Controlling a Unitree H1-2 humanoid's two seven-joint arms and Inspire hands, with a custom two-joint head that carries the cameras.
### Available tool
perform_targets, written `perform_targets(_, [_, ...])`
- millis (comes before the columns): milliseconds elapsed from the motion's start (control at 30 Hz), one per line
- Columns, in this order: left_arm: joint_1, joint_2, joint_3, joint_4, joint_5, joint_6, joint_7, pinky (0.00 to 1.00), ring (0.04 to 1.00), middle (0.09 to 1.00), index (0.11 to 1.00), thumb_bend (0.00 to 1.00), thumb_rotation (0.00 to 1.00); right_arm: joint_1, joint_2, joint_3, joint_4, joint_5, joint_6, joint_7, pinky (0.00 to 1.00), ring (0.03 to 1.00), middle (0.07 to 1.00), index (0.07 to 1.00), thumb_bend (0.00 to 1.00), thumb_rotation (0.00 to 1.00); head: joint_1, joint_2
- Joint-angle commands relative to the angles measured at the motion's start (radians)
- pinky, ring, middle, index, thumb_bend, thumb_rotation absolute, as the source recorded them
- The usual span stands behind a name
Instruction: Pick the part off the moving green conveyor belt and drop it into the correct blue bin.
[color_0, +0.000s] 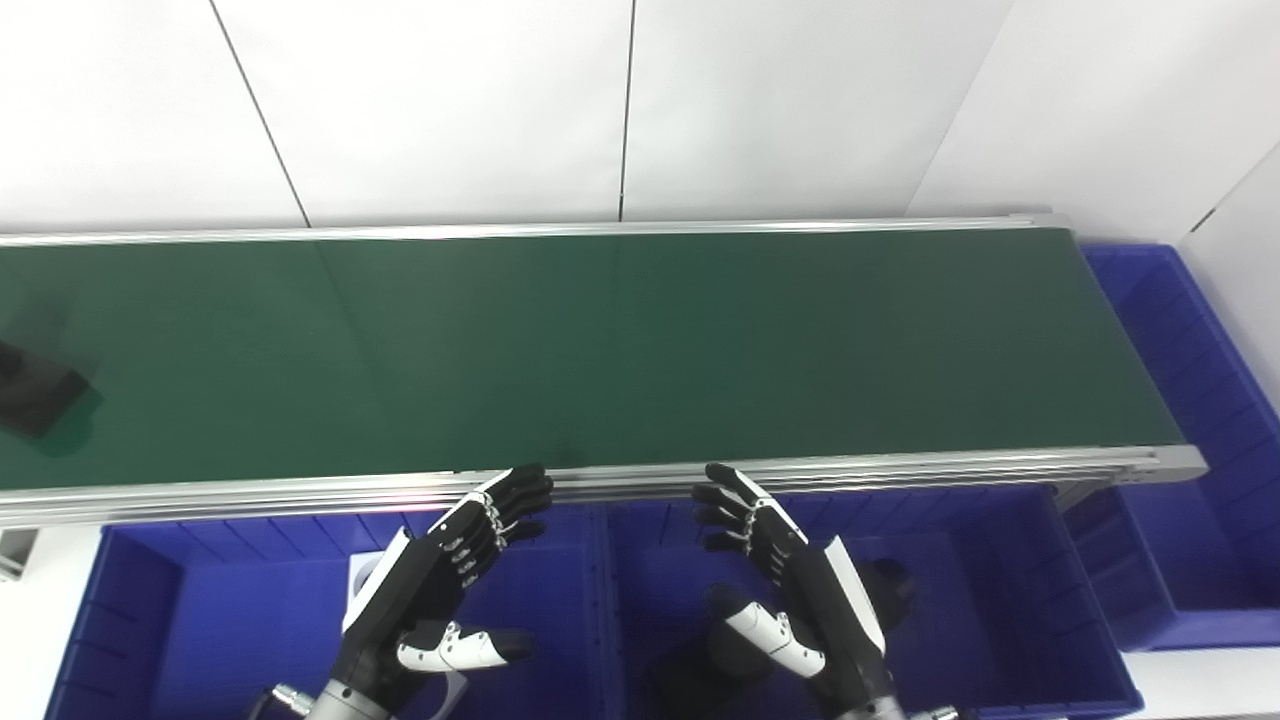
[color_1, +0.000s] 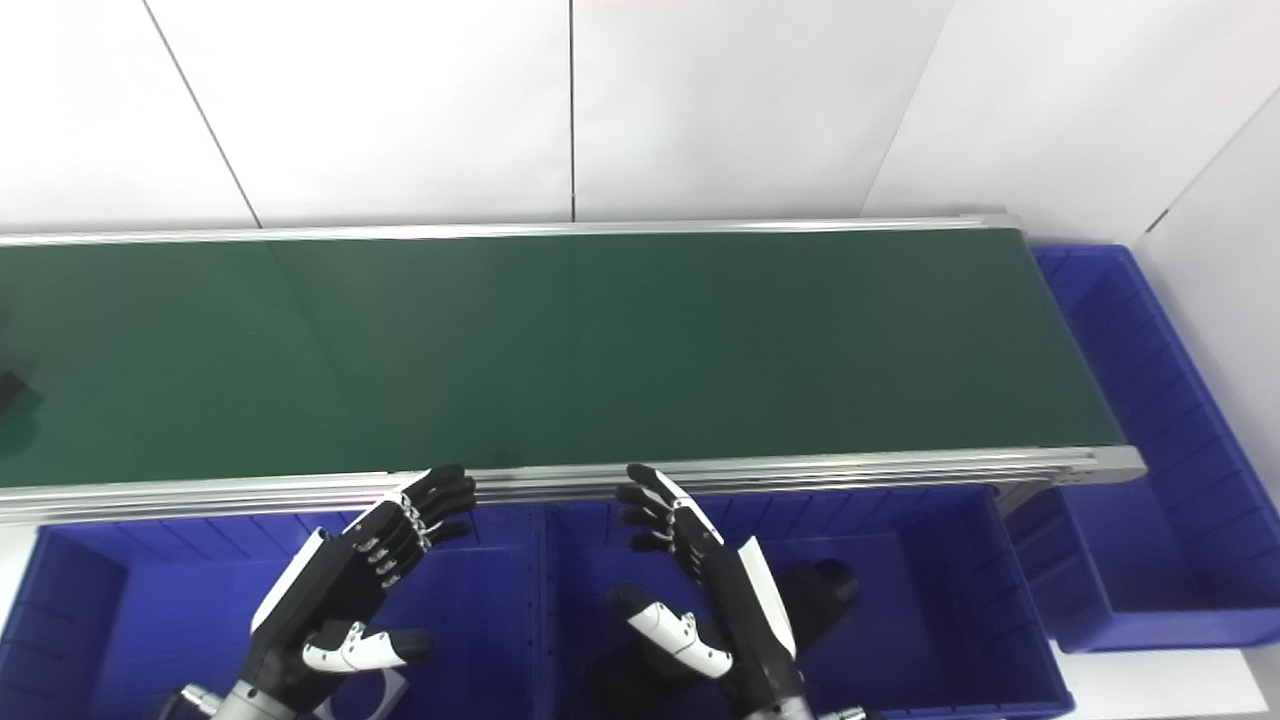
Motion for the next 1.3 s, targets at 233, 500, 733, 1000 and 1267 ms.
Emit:
perform_targets(233, [-0.01, -0.005, -0.013, -0.02, 0.011, -0.031, 0.019, 0.83, 0.873, 0.877, 0.872, 0.95, 0.36, -0.005, -0.006, -0.007, -0.015, 0.008, -0.05, 0.004, 0.72, 0.805, 0.839, 0.897, 0.69, 0.73, 0.025, -0.005])
perform_targets(500, [-0.01, -0.012, -0.019, -0.024, 0.022, -0.025, 0.026, 0.83, 0.868, 0.875, 0.872, 0.96, 0.36, -0.007, -0.009, -0.012, -0.017, 0.012, -0.052, 0.005, 0.72, 0.805, 0.837, 0.894, 0.67, 0.71, 0.086, -0.014])
perform_targets(733, [-0.011, -0.028, -0.037, -0.007, 0.041, -0.033, 0.035, 0.82, 0.864, 0.869, 0.87, 0.96, 0.35, -0.002, -0.02, -0.023, -0.013, 0.016, -0.063, 0.003, 0.72, 0.809, 0.842, 0.901, 0.65, 0.73, 0.205, -0.055])
perform_targets(1000, [-0.014, -0.049, -0.057, 0.028, 0.064, -0.058, 0.048, 0.81, 0.851, 0.859, 0.858, 0.97, 0.34, -0.01, -0.045, -0.037, 0.038, 0.033, -0.126, 0.009, 0.72, 0.814, 0.855, 0.914, 0.6, 0.76, 0.333, -0.123])
perform_targets(1267, [-0.028, -0.065, -0.067, 0.075, 0.084, -0.083, 0.061, 0.8, 0.839, 0.846, 0.841, 0.98, 0.31, -0.021, -0.049, -0.053, 0.082, 0.066, -0.155, 0.018, 0.73, 0.824, 0.862, 0.927, 0.61, 0.8, 0.428, -0.195])
